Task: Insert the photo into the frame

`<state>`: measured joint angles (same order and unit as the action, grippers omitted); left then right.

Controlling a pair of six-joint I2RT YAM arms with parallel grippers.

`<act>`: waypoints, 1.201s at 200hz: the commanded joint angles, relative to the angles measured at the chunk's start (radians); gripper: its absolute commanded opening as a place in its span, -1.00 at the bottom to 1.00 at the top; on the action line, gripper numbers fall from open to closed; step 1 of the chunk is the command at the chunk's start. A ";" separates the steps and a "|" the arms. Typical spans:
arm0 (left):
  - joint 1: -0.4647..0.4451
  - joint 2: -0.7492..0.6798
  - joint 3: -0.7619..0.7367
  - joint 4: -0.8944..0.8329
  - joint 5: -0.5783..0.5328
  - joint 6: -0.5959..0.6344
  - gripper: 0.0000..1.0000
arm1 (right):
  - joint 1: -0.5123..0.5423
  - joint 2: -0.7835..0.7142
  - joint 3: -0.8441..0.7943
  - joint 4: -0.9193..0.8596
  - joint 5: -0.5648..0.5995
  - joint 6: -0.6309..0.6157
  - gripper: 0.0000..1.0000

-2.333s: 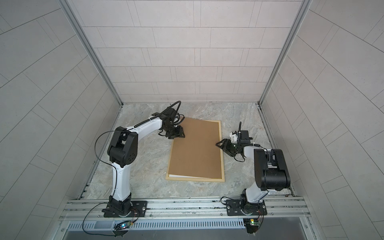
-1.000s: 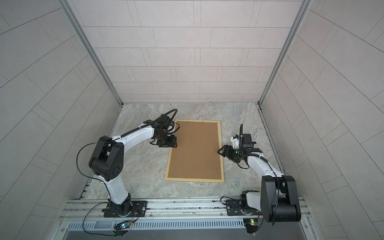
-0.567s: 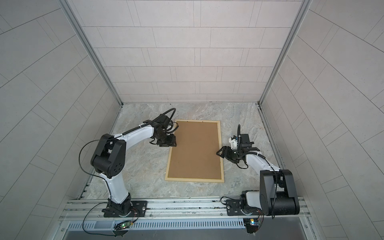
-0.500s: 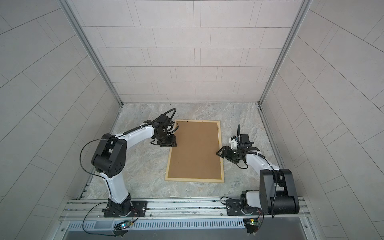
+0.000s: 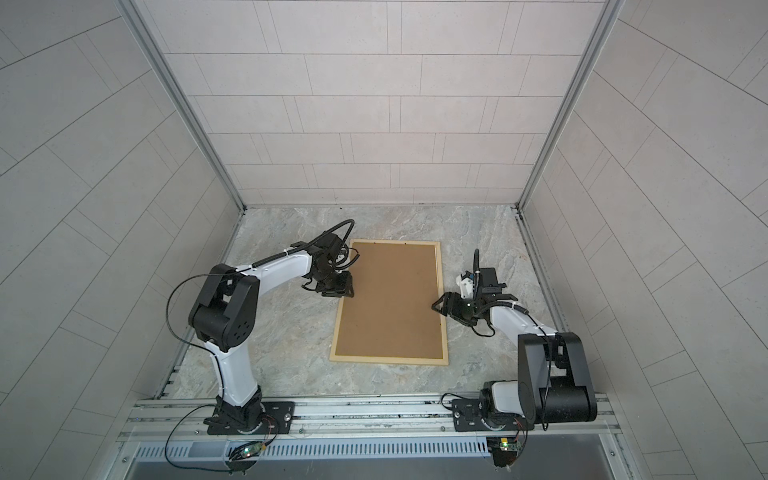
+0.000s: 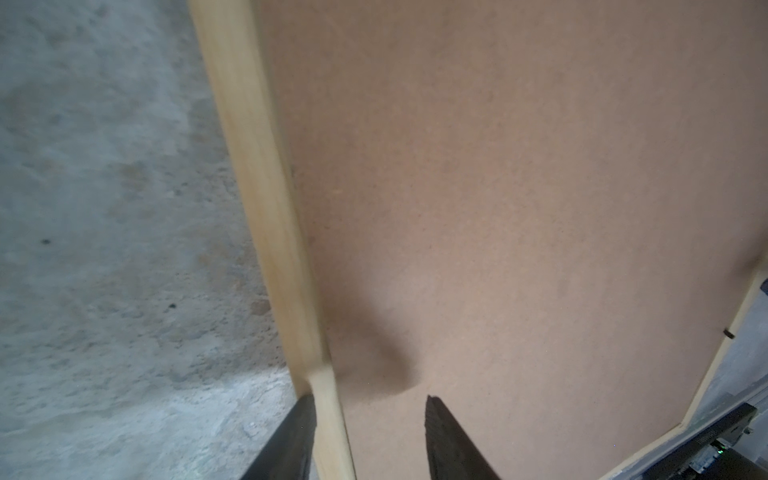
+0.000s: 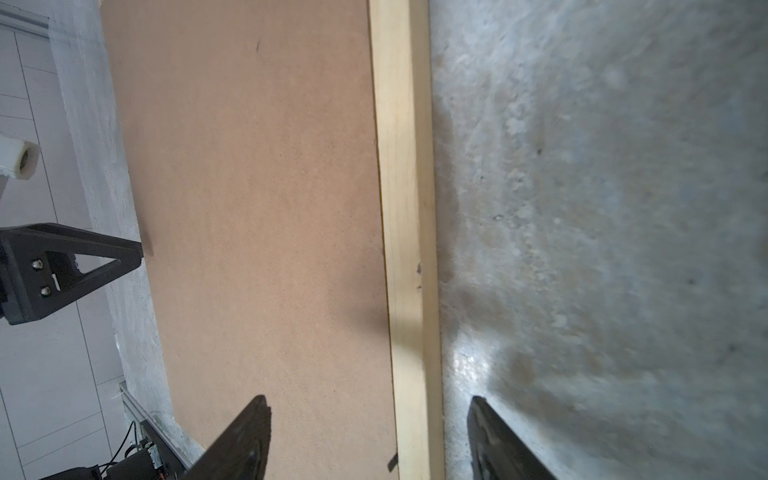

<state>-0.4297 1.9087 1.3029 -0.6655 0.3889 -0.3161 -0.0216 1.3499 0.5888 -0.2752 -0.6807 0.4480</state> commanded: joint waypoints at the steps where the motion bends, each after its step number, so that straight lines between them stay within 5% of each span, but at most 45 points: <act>1: -0.012 0.001 0.008 -0.025 -0.061 -0.004 -0.08 | 0.005 0.015 -0.007 0.007 -0.014 -0.012 0.40; 91: -0.038 0.022 0.018 -0.053 -0.054 0.008 -0.17 | 0.005 0.022 -0.009 0.012 -0.011 -0.009 0.40; 240: -0.058 -0.015 0.009 0.116 0.306 -0.038 -0.31 | 0.010 0.136 -0.049 0.098 -0.085 0.038 0.39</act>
<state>-0.4549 1.9244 1.3128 -0.6544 0.4599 -0.3382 -0.0326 1.4254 0.5823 -0.1848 -0.7082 0.4679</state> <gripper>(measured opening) 0.349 0.696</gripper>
